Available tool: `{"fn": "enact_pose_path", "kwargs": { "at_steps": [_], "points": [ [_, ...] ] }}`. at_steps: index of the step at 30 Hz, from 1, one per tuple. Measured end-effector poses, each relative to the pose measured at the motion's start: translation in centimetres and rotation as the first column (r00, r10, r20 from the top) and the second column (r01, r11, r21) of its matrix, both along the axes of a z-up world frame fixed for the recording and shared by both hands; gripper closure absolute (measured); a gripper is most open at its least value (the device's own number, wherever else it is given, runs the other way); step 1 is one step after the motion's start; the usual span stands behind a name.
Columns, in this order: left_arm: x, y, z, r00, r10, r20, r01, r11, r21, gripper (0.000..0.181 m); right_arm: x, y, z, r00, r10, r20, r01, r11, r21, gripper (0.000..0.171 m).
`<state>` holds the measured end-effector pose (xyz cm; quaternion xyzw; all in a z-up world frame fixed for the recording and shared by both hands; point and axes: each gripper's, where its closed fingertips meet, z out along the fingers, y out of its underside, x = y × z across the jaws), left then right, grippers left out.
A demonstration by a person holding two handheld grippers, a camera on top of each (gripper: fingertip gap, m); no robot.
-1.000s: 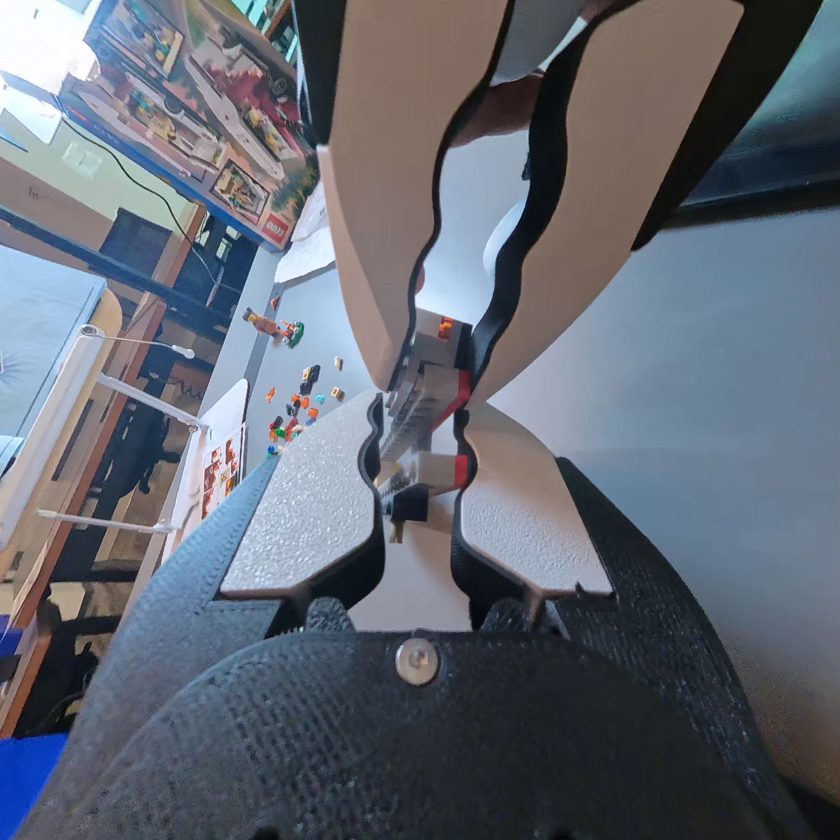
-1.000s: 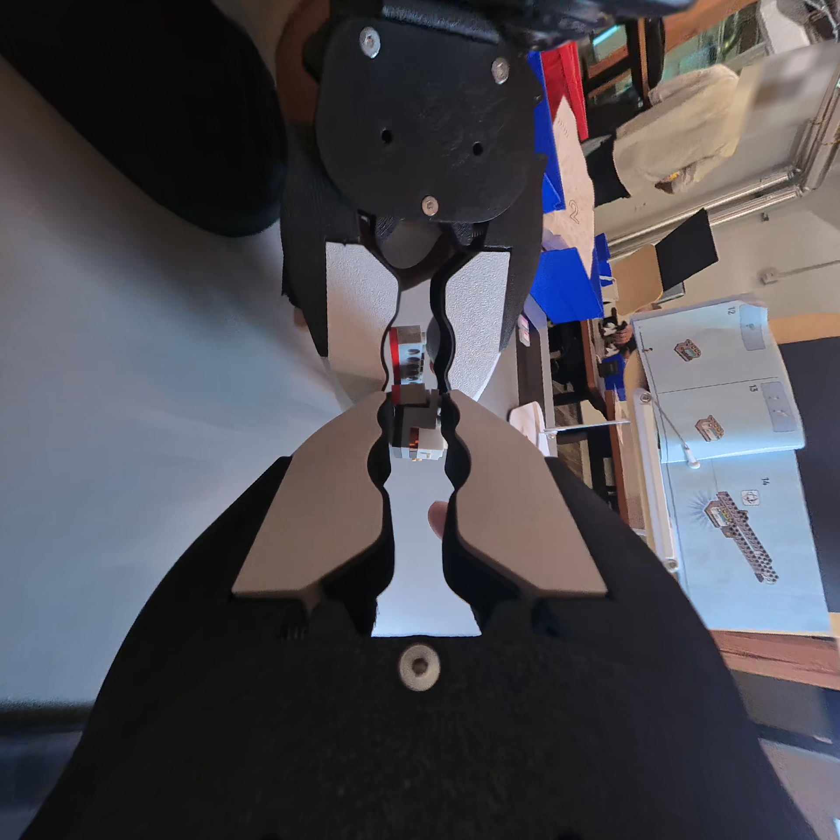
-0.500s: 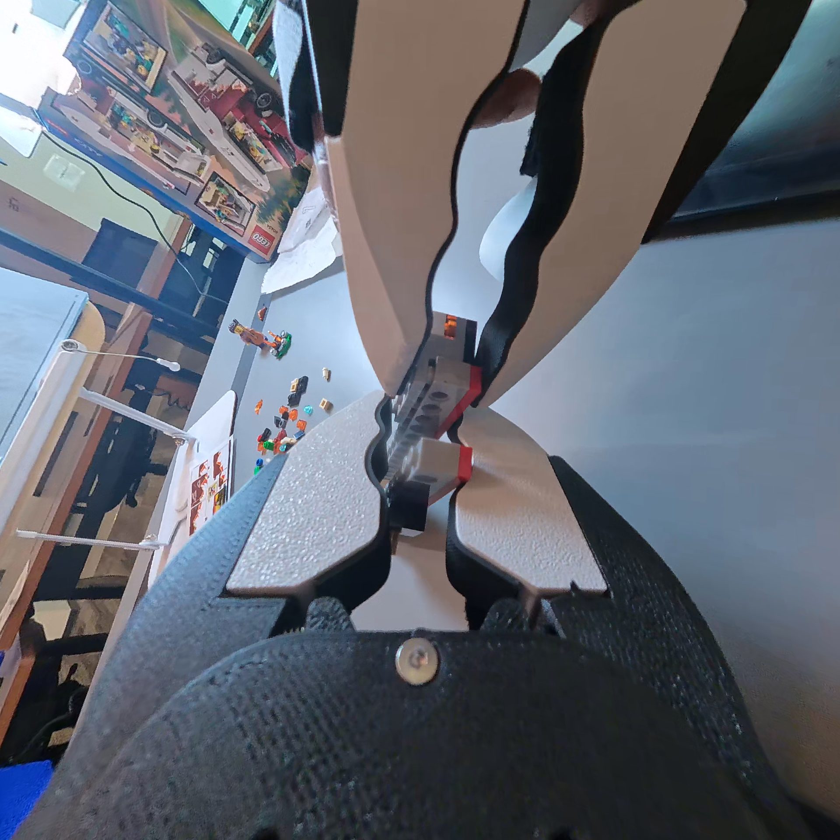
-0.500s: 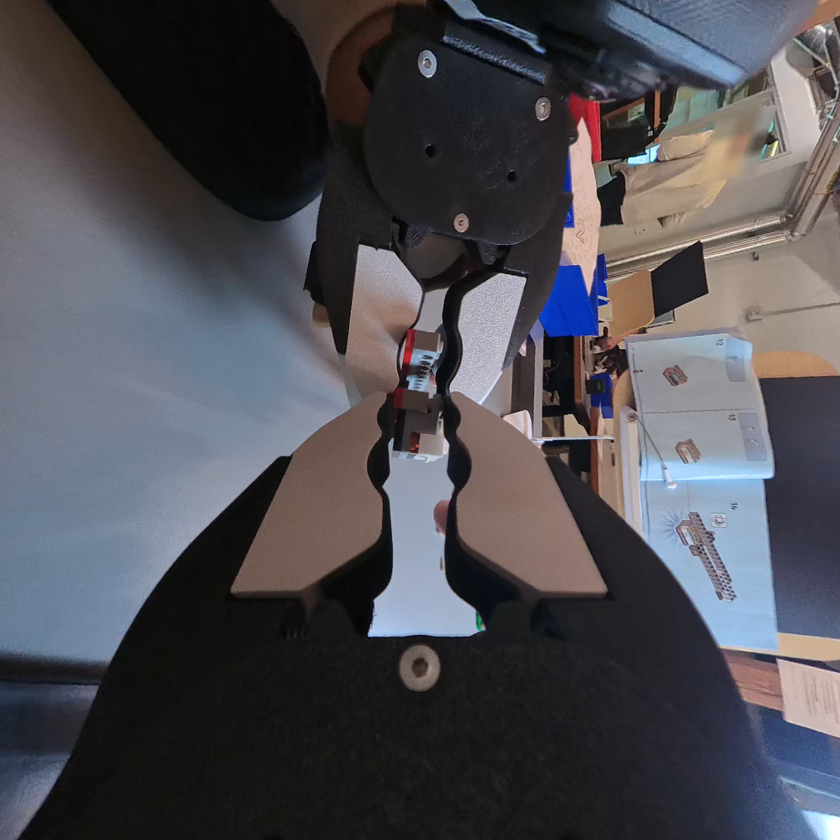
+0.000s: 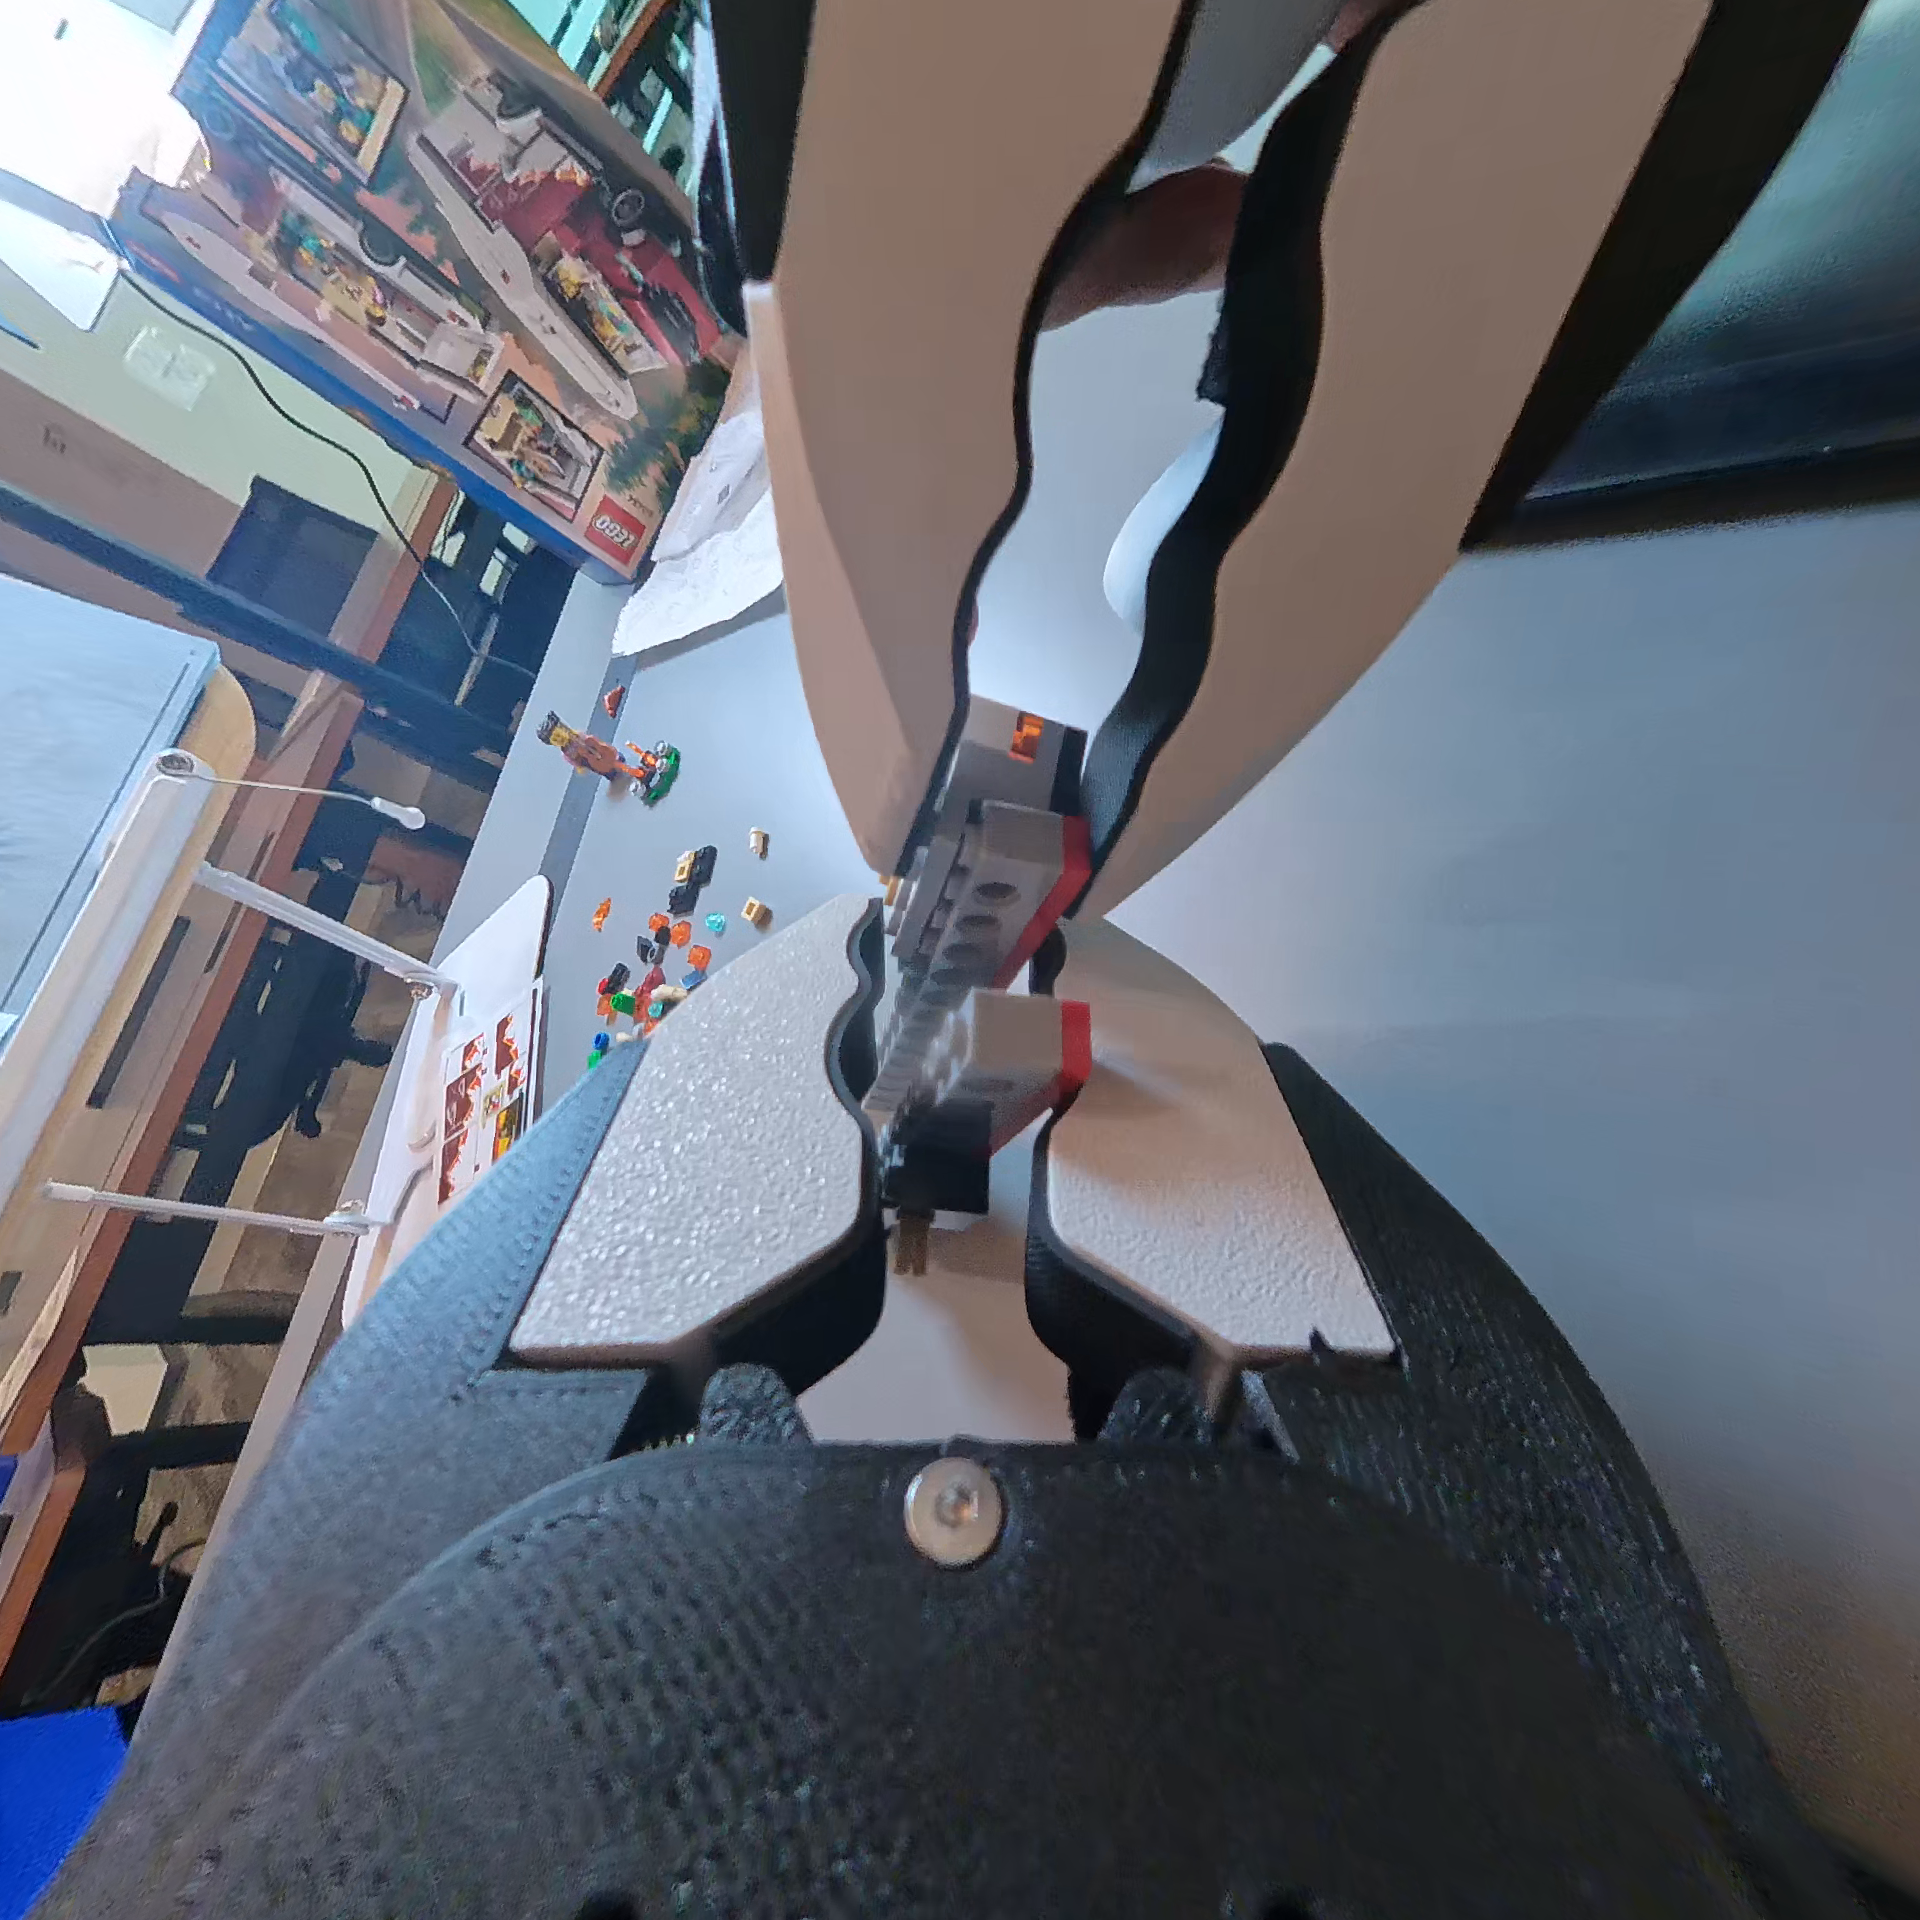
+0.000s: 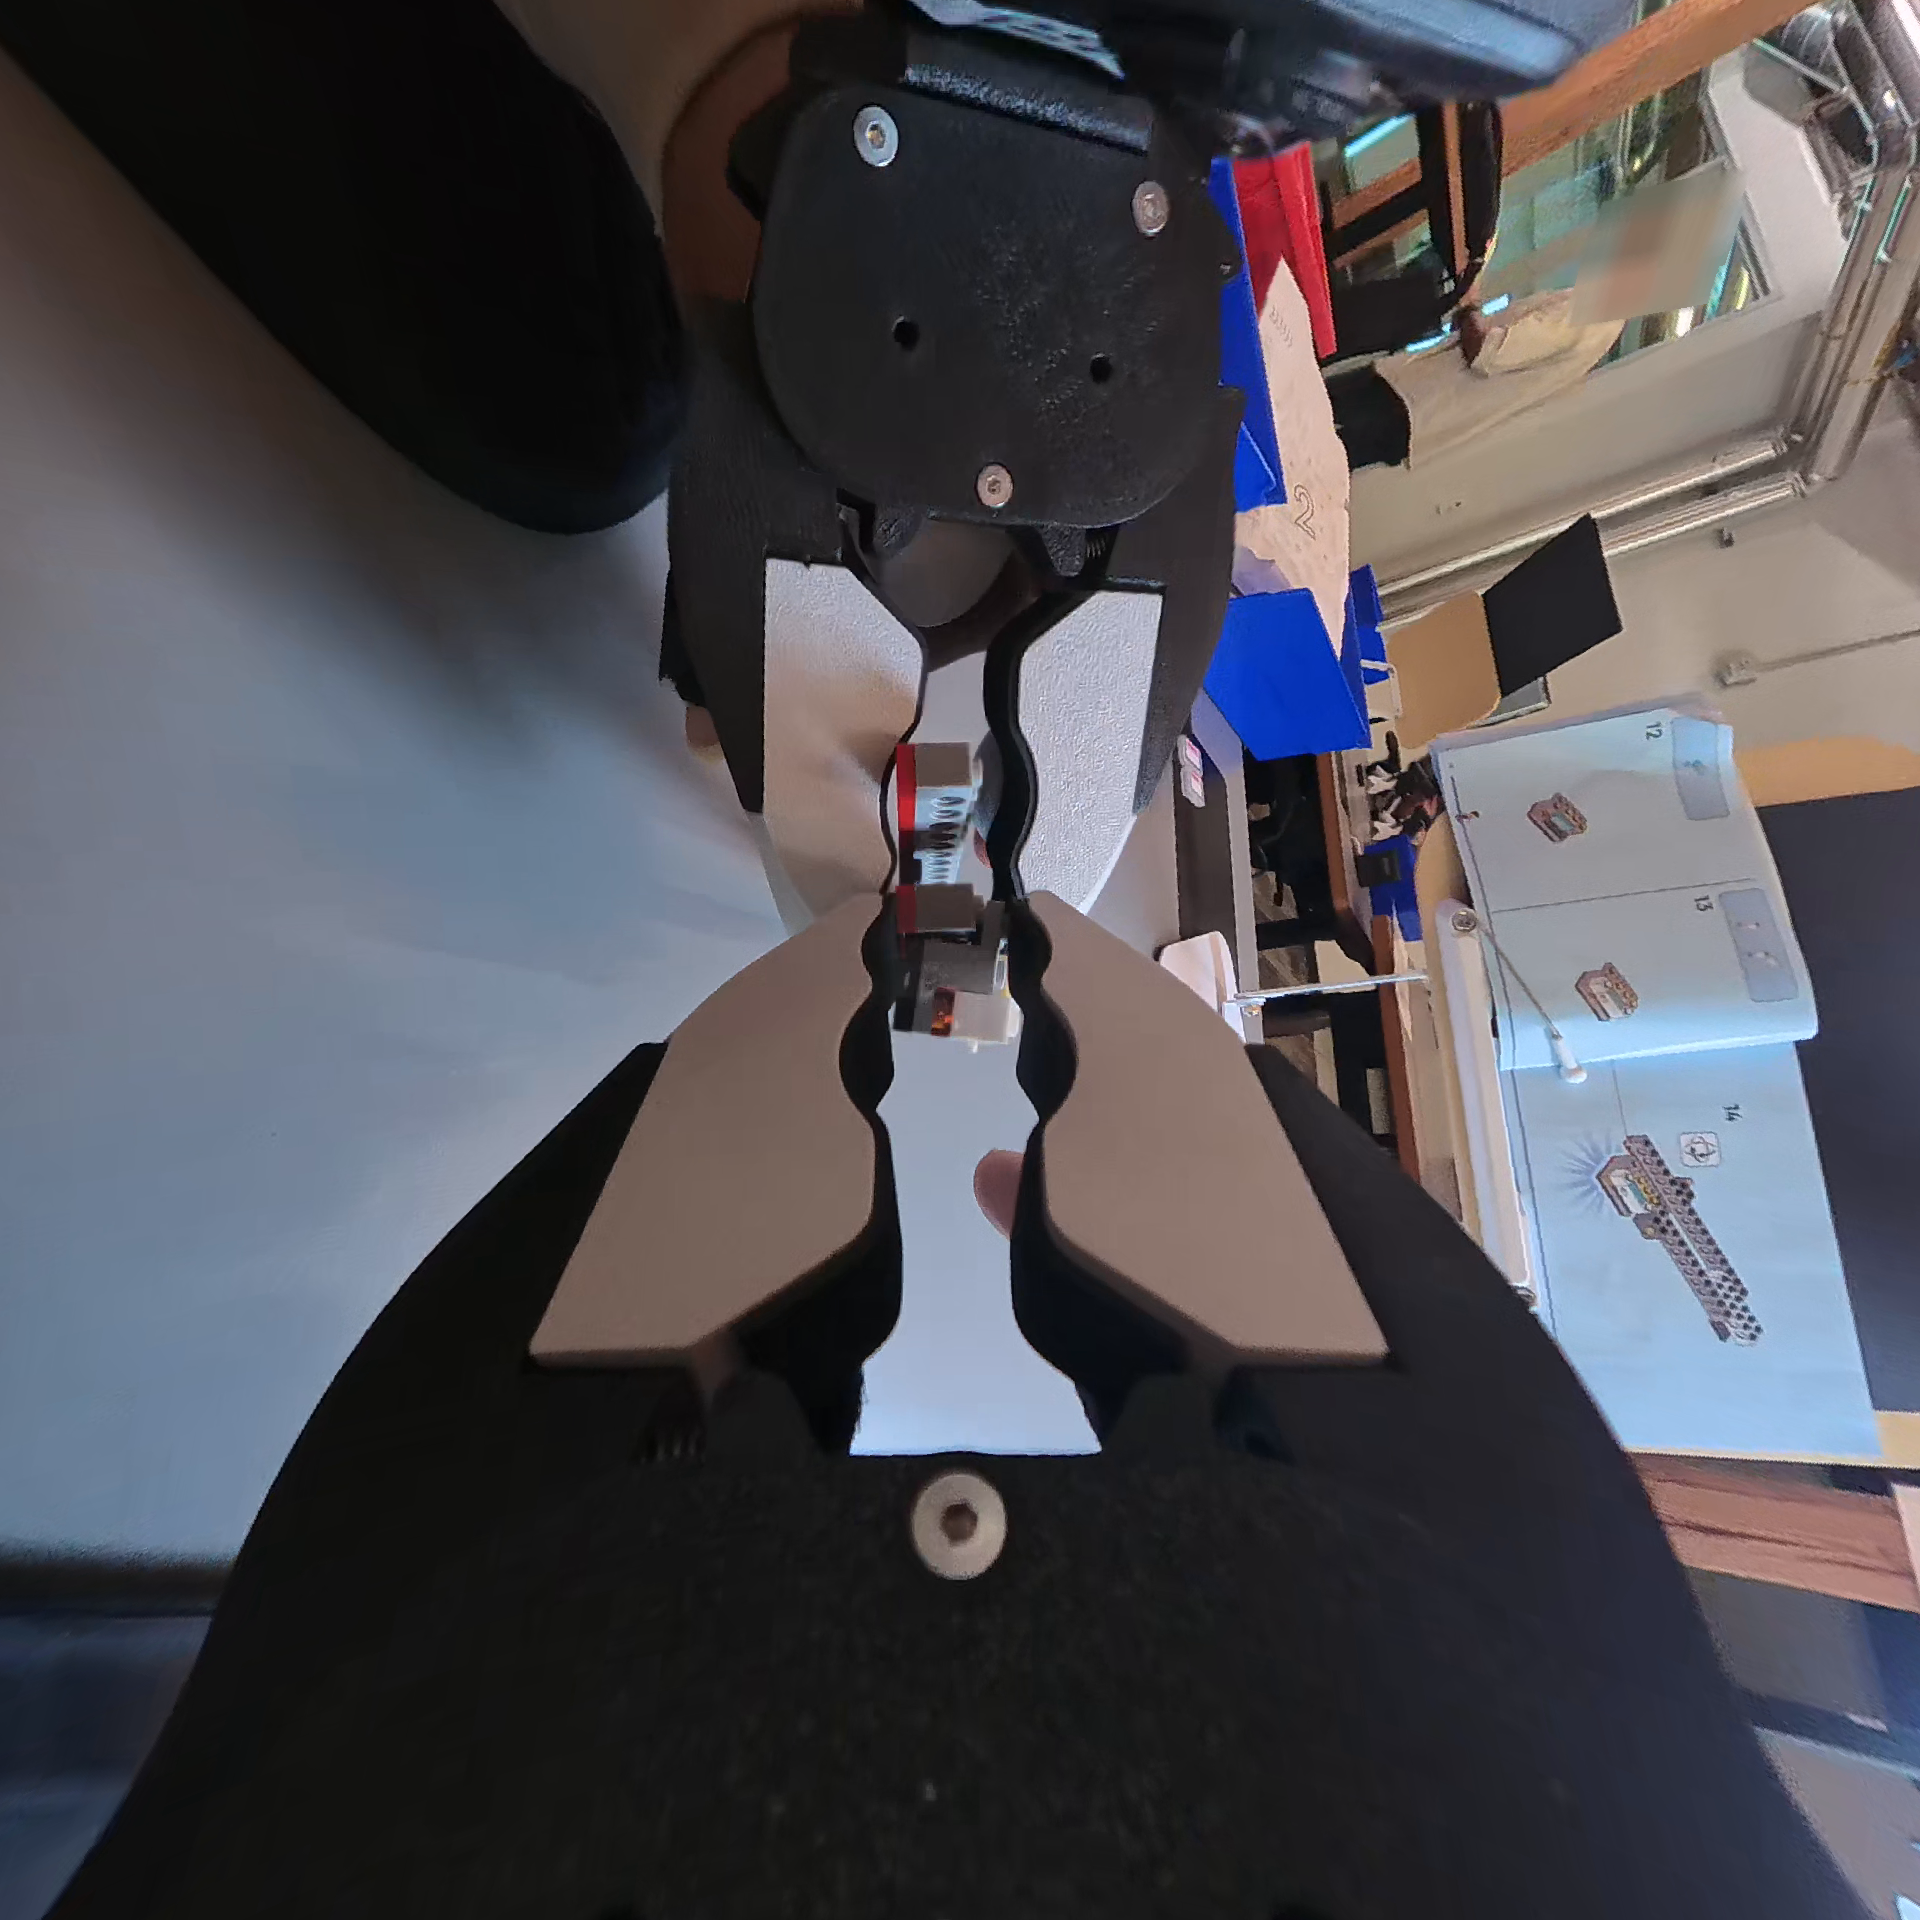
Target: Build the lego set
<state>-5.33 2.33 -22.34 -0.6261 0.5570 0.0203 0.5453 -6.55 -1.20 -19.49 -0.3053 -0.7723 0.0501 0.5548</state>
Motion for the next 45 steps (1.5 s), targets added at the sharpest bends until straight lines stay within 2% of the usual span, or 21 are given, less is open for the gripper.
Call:
{"fn": "enact_pose_path", "kwargs": {
  "at_steps": [4, 6, 15, 24, 32, 35, 45],
  "points": [
    [0.0, -0.2, 0.2, 0.999, -0.031, 0.036, 0.031, 0.999, -0.011, 0.151, 0.2, -0.1, 0.1, 1.000, 0.013, -0.005, -0.013, 1.000, 0.002, 0.151],
    [0.1, -0.2, -0.2, 0.999, -0.032, 0.011, 0.033, 0.999, -0.010, 0.157, 0.3, 0.0, -0.1, 1.000, 0.011, 0.008, -0.011, 1.000, 0.026, 0.151],
    [0.6, -0.2, -0.8, 0.998, -0.040, -0.043, 0.040, 0.999, -0.004, 0.160, 0.7, -0.5, -0.8, 0.998, 0.041, 0.057, -0.047, 0.992, 0.119, 0.150],
    [0.8, 0.0, -0.5, 0.996, -0.030, -0.089, 0.039, 0.994, 0.102, 0.159, 0.8, -0.6, -0.7, 0.998, 0.056, 0.028, -0.058, 0.997, 0.043, 0.151],
    [0.9, -0.1, -0.2, 0.995, -0.037, -0.090, 0.050, 0.989, 0.141, 0.158, 0.7, -0.9, -0.4, 0.997, 0.080, 0.008, -0.080, 0.997, 0.000, 0.151],
    [0.8, 0.1, 0.3, 0.996, -0.022, -0.087, 0.037, 0.985, 0.170, 0.147, 0.8, -0.8, -0.4, 0.997, 0.084, 0.002, -0.084, 0.996, -0.009, 0.151],
    [1.6, -0.5, 0.3, 0.989, -0.064, -0.134, 0.093, 0.971, 0.220, 0.155, 1.0, -1.2, -0.6, 0.994, 0.106, 0.011, -0.106, 0.994, -0.026, 0.150]
  ]
}}
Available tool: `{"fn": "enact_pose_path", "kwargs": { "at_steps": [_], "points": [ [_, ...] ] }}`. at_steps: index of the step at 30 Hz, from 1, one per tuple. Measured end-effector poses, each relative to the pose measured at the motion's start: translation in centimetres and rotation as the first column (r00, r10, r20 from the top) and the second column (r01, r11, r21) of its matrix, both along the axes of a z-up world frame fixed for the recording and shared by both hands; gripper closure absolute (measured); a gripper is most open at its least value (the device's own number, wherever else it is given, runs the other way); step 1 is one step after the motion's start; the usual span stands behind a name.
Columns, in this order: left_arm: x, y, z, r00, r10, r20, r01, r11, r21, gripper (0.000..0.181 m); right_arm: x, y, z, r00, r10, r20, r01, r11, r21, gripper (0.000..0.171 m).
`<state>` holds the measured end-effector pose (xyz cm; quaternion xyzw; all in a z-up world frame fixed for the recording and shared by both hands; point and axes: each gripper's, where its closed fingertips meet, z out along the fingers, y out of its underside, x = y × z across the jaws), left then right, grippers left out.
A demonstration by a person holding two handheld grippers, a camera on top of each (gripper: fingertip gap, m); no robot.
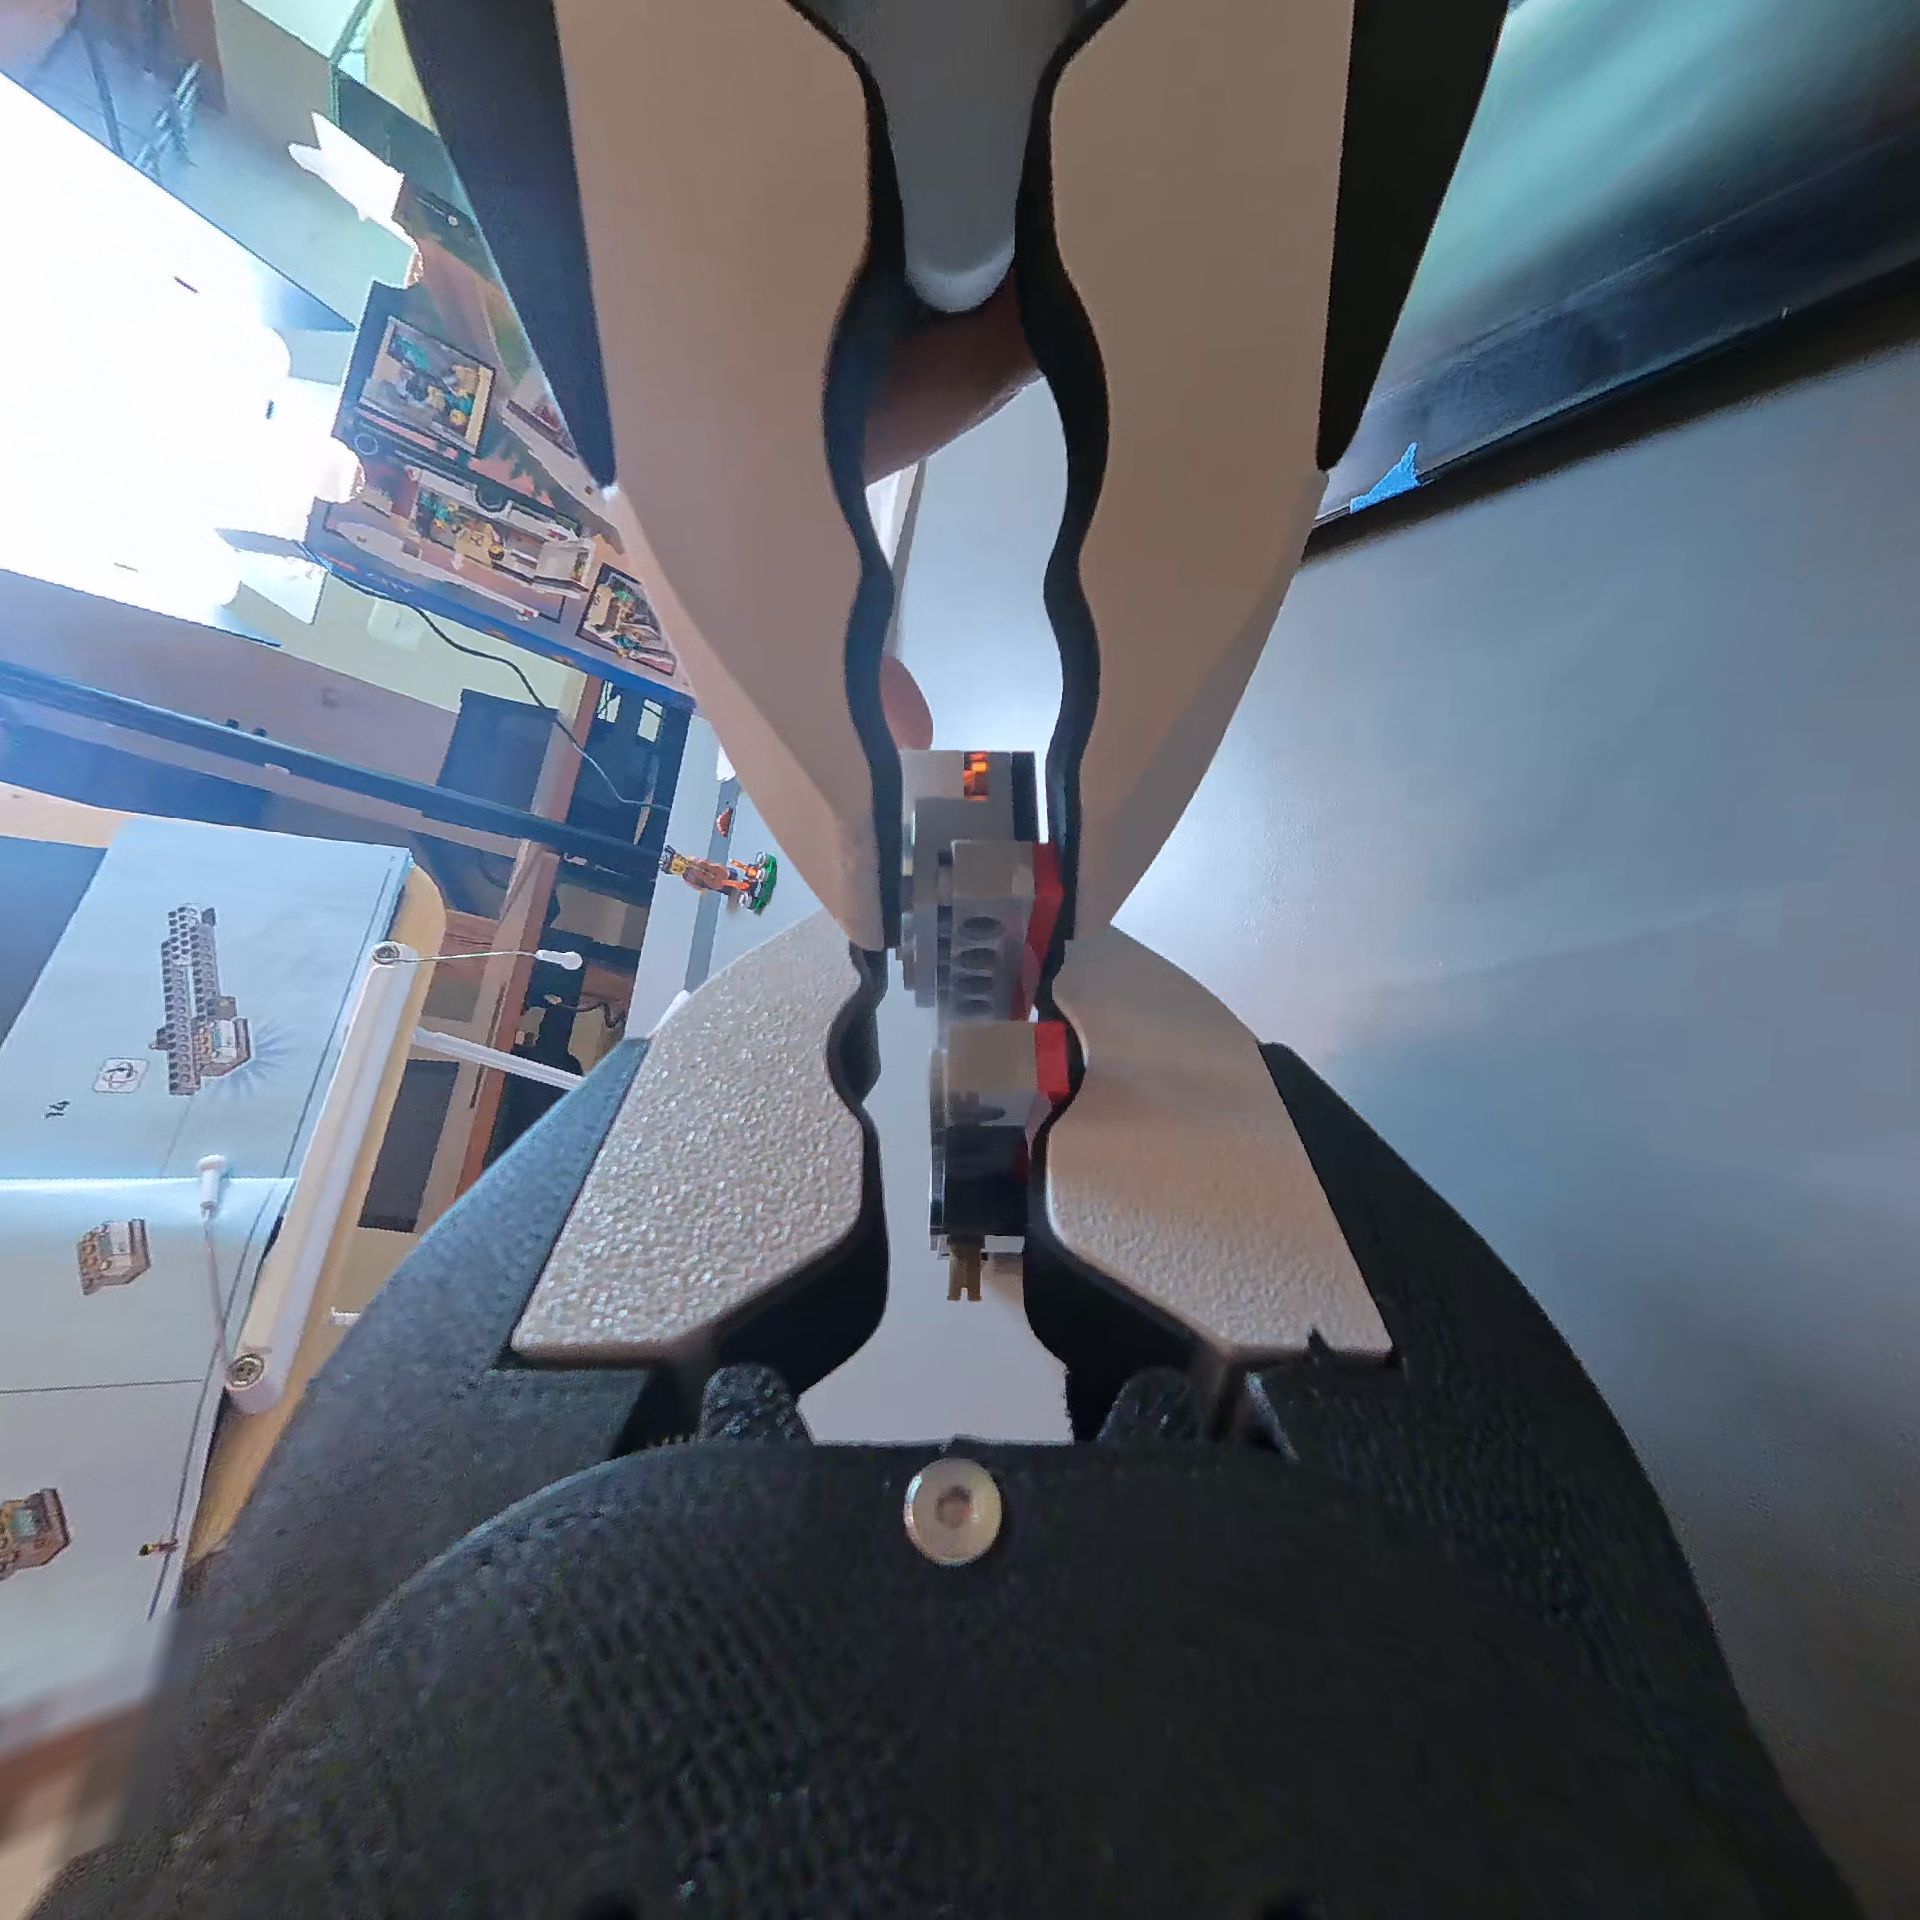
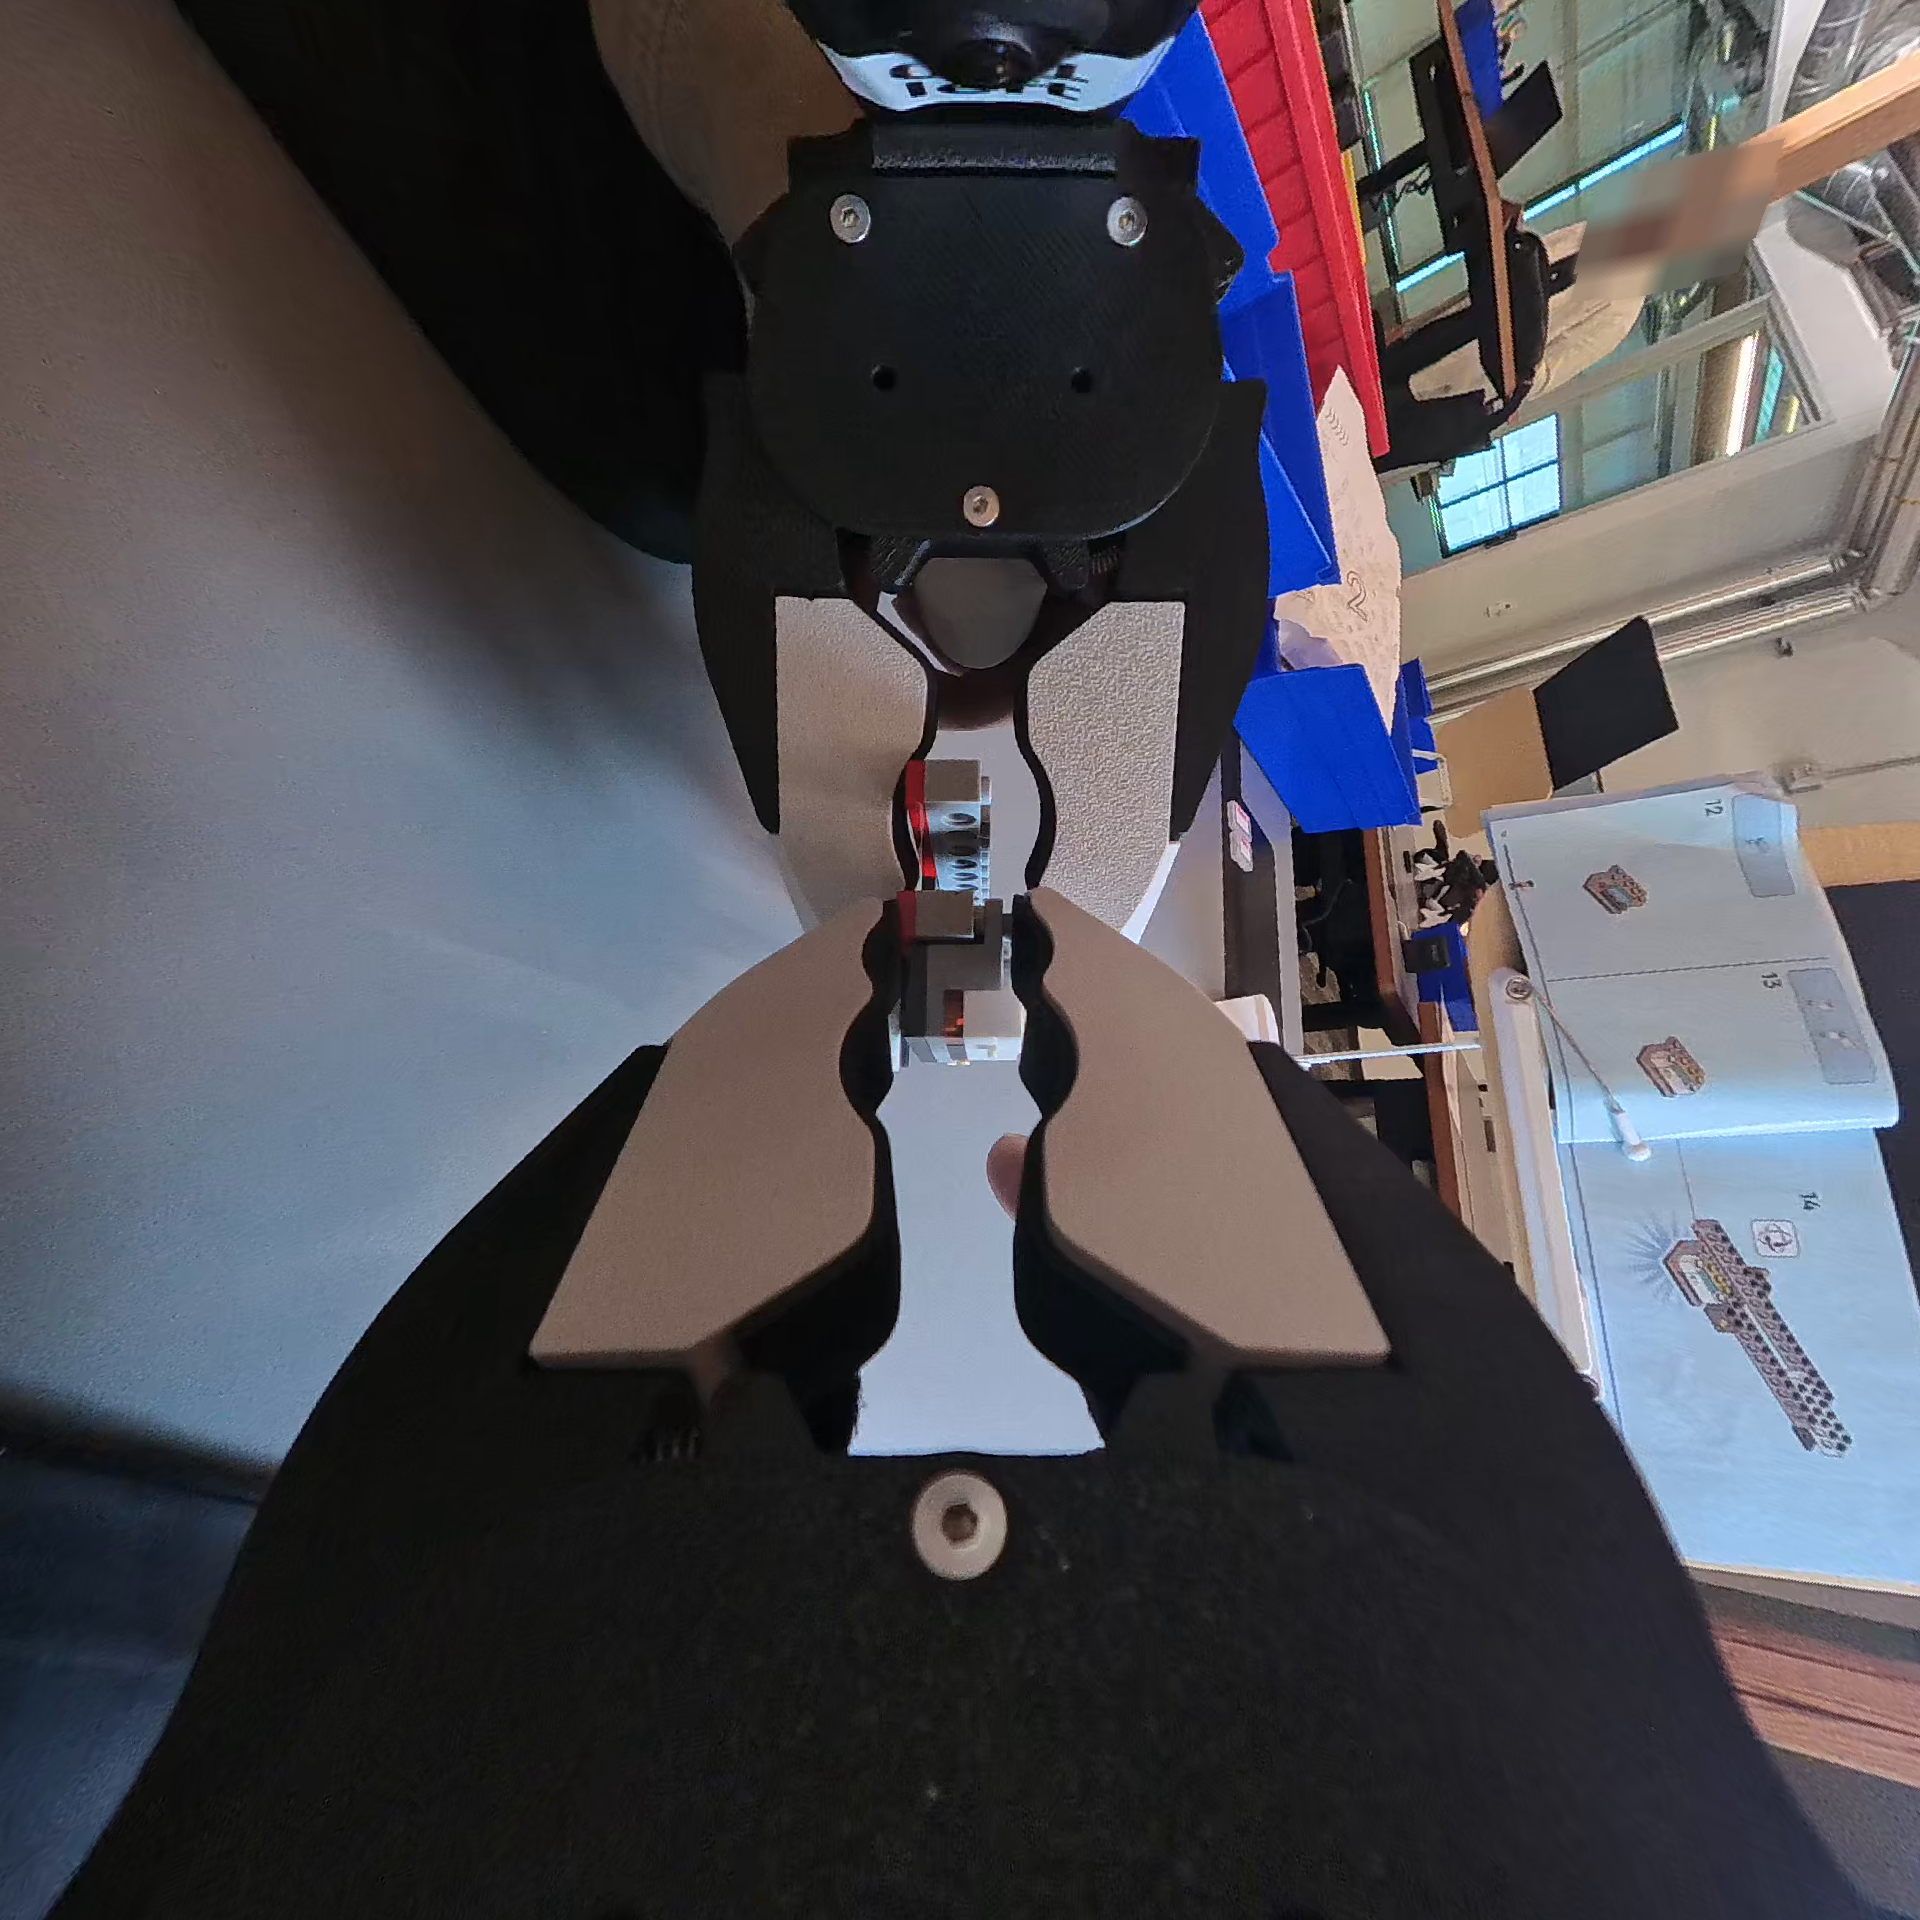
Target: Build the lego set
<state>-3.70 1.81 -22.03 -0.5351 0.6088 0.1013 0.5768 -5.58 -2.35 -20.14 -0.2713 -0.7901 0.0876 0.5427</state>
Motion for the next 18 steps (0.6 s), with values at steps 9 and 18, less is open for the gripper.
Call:
{"fn": "enact_pose_path", "kwargs": {
  "at_steps": [9, 18],
  "points": [
    [0.0, -0.1, 0.3, 0.999, 0.011, 0.033, -0.010, 0.999, -0.030, 0.156, 0.2, 0.1, 0.5, 0.998, -0.041, -0.052, 0.037, 0.996, -0.082, 0.150],
    [-0.3, -0.1, 0.5, 0.998, 0.016, 0.066, -0.013, 0.999, -0.043, 0.156, 0.7, 1.1, 0.6, 0.996, -0.063, -0.069, 0.054, 0.991, -0.122, 0.147]
  ]
}}
